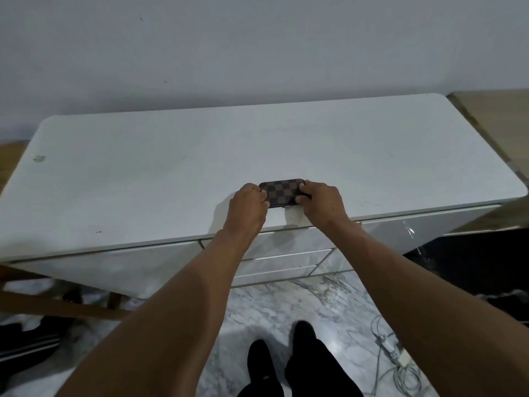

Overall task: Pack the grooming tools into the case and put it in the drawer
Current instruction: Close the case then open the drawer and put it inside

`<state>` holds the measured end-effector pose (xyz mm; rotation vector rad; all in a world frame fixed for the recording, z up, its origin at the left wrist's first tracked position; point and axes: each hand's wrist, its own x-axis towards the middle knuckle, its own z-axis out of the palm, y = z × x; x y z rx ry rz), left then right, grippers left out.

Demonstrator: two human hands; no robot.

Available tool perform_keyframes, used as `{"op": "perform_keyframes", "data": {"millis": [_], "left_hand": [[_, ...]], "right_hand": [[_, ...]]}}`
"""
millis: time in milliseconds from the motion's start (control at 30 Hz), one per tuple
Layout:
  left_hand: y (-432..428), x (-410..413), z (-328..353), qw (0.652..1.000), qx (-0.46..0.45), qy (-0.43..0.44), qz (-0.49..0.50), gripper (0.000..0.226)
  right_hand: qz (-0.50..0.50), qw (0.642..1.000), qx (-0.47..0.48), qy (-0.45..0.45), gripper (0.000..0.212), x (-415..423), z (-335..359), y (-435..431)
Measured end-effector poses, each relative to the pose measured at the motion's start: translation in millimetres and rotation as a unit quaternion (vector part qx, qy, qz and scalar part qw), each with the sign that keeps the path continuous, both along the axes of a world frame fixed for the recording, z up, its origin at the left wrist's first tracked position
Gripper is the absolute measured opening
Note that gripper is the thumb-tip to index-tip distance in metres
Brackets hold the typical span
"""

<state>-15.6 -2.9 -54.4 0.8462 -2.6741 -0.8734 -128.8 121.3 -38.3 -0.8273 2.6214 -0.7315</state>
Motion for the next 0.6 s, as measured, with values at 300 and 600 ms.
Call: {"op": "perform_keyframes", "data": {"millis": [300, 600], "left_hand": [[2.3, 4.7, 0.5, 1.0, 0.014, -0.009, 0.008, 0.029], [73.2, 68.1, -30.0, 0.988, -0.113, 0.104, -0.01, 0.025]], "right_hand": [[0.014, 0.998, -0.031, -0.056, 0.04, -0.8, 8.9, 9.2], [0.089, 0.992, -0.026, 0.086, 0.034, 56.3, -19.3, 80.8]]}}
